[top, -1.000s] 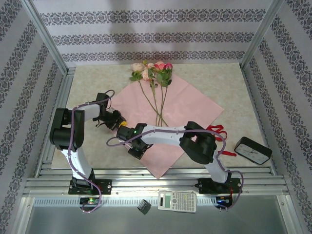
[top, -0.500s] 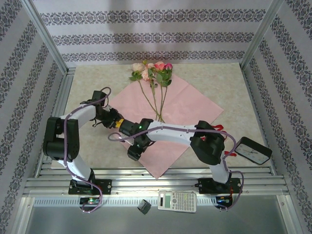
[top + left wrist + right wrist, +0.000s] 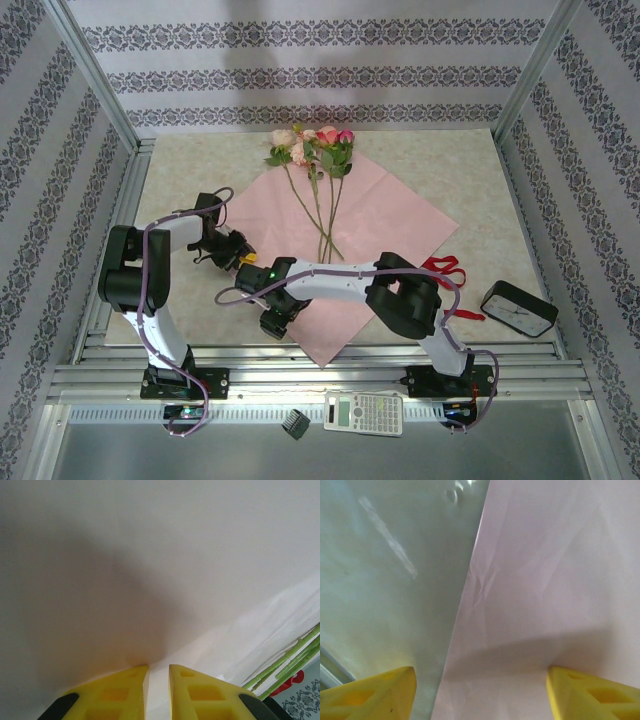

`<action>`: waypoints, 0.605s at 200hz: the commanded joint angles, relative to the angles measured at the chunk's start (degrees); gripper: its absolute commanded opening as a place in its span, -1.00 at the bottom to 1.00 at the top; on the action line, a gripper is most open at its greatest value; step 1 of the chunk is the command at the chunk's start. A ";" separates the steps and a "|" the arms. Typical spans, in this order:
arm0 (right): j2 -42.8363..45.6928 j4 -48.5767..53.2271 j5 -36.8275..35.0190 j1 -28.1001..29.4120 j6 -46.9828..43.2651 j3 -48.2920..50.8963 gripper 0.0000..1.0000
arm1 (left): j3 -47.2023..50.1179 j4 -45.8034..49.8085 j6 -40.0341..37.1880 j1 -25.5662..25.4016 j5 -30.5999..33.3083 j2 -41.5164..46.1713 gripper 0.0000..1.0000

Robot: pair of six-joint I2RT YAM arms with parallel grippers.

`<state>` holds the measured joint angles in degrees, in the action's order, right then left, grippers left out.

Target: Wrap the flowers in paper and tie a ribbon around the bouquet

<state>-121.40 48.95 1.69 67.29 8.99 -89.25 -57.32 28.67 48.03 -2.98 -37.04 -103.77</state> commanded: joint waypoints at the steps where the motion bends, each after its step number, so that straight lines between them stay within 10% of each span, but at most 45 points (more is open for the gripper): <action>1: -1.13 0.29 -3.48 0.50 0.26 1.53 0.27 | -0.65 -0.37 -1.79 0.35 2.40 -2.47 -0.63; 121: -0.56 0.75 8.94 -4.21 -3.42 -0.51 -0.54 | -3.38 2.48 -1.80 0.38 3.29 -1.46 -0.62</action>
<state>-121.40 46.94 4.08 65.39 7.97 -88.88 -59.40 29.54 46.89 -2.98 -37.45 -105.27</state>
